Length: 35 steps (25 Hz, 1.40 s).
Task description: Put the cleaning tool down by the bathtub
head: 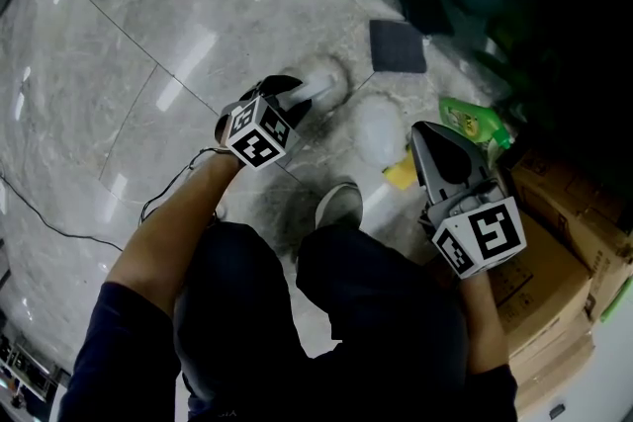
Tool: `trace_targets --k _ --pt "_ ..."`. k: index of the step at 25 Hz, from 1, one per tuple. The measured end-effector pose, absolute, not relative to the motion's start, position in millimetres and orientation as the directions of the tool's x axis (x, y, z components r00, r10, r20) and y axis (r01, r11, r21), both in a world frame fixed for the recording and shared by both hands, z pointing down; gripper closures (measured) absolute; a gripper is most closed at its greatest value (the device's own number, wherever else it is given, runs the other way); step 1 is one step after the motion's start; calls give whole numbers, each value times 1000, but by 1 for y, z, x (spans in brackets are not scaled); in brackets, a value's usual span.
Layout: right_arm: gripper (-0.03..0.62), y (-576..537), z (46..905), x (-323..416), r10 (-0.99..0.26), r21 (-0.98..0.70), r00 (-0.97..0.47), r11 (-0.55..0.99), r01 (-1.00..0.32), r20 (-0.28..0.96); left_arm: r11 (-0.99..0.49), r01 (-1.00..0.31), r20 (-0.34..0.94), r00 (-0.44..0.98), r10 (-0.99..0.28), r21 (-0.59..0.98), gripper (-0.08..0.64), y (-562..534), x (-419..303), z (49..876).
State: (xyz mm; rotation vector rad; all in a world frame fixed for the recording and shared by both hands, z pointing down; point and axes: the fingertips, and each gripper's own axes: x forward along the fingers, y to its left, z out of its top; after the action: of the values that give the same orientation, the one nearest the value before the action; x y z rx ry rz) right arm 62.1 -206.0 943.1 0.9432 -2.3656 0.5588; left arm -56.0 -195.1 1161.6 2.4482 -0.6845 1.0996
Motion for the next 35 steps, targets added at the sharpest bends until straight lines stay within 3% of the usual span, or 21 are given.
trace_targets --k 16,35 --pt "588 -218 877 70 -568 -116 -613 674 -729 550 -798 -594 678 631 -378 108 324 -210 -76 1039" --pt "584 -214 572 108 -679 -149 -568 572 -806 466 -764 -639 547 672 -499 88 300 -212 -66 635"
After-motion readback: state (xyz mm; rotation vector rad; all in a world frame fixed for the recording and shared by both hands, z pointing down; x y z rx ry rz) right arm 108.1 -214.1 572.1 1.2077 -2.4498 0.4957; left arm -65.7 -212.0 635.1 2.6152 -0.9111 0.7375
